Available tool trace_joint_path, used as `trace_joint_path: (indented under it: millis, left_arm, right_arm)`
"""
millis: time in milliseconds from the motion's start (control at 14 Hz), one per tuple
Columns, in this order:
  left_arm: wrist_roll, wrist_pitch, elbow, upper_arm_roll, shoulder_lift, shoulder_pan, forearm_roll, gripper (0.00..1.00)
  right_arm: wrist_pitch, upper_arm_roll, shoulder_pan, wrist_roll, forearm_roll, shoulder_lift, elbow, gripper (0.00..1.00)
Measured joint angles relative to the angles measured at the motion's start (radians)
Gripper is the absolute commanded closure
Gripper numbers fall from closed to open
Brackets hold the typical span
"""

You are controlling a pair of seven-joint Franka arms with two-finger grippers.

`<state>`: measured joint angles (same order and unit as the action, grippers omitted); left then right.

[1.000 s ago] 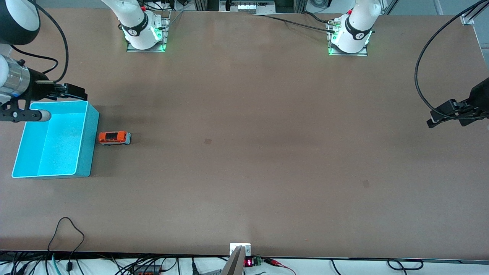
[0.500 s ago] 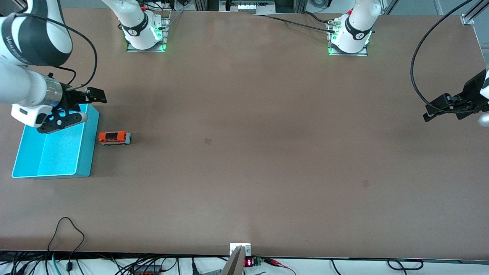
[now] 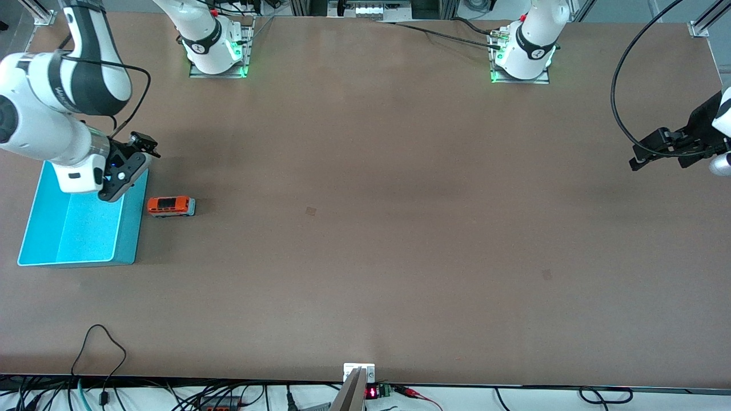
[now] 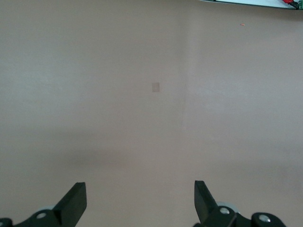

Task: Wind up bus and store in blue box
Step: 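Lower the right gripper onto the orange car and close it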

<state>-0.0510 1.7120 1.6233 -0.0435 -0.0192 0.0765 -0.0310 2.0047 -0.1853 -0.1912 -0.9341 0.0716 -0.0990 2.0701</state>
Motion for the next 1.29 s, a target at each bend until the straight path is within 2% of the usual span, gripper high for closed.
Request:
trace_joint_path:
  millis: [214,357,643,1286]
  left_arm:
    - [0.016,-0.027,-0.002,0.000,0.002,0.001,0.002,0.00]
    - [0.014,-0.037,-0.011,0.001,0.005,0.005,0.002,0.00]
    - [0.001,-0.063,-0.008,-0.008,0.003,0.004,0.002,0.00]
    - [0.006,-0.082,-0.007,-0.013,-0.001,0.000,0.003,0.00]
  right_arm:
    - [0.185,-0.002,-0.007,-0.175,0.024,-0.001,0.114,0.00]
    - [0.261,-0.002,-0.028,-0.285,0.025,-0.010,0.154,0.00]
    - [0.377,-0.002,-0.055,-0.442,0.026,-0.076,0.172,0.00]
    - [0.577,-0.004,-0.062,-0.531,0.026,-0.232,0.173,0.00]
